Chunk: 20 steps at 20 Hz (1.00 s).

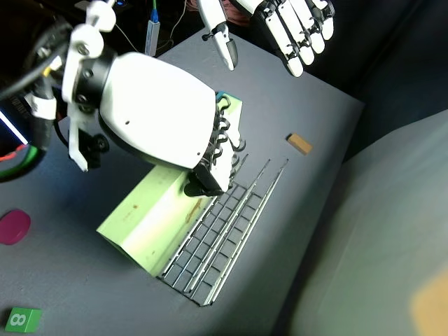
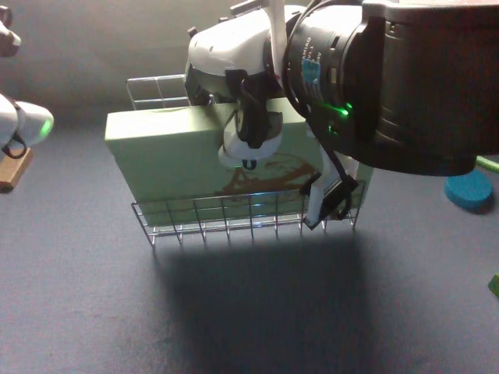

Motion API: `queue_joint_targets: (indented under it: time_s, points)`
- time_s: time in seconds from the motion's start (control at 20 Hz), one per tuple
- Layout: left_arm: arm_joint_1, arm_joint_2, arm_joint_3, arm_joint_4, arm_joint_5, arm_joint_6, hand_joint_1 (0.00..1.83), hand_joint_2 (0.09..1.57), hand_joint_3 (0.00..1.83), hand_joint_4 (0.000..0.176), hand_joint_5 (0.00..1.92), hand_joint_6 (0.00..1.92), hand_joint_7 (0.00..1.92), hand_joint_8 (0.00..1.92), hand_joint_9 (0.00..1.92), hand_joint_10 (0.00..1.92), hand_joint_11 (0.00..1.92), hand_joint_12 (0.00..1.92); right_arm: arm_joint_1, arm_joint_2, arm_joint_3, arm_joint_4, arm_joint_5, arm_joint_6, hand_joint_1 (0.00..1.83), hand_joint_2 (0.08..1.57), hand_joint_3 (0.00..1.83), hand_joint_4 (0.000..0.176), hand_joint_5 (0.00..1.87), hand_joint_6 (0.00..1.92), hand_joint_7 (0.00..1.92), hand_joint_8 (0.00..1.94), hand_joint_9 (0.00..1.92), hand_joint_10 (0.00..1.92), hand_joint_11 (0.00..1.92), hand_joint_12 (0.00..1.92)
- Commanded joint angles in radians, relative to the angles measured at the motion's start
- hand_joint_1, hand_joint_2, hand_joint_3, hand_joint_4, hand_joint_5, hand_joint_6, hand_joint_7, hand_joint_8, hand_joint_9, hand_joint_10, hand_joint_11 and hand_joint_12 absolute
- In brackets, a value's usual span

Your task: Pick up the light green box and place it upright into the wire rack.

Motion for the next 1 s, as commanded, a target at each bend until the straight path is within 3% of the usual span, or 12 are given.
queue_joint_targets:
  time_s: [0.0,0.55,0.95]
  points:
    - [-0.014,0.003,-0.008,0.083,-0.027,-0.007,0.14,1.24,0.0,0.0,0.38,0.0,0.38,0.01,0.32,0.01,0.0,0.67,0.003,-0.006,0.005,-0.065,0.04,0.019,1.35,1.2,0.0,0.0,0.66,1.24,0.85,1.19,0.81,1.48,0.72,1.52]
    - [0.0,-0.013,-0.064,0.083,-0.032,-0.062,0.13,1.23,0.0,0.001,0.36,0.0,0.39,0.0,0.33,0.0,0.0,0.69,-0.033,-0.019,0.032,-0.124,0.075,0.088,1.35,1.2,0.0,0.0,0.67,1.25,0.86,1.19,0.8,1.48,0.74,1.52]
    - [0.02,-0.113,-0.067,0.084,0.005,-0.085,0.14,1.23,0.0,0.002,0.36,0.0,0.37,0.0,0.32,0.0,0.0,0.67,-0.036,-0.019,0.033,-0.127,0.073,0.088,1.35,1.2,0.0,0.0,0.68,1.23,0.85,1.18,0.82,1.47,0.75,1.52]
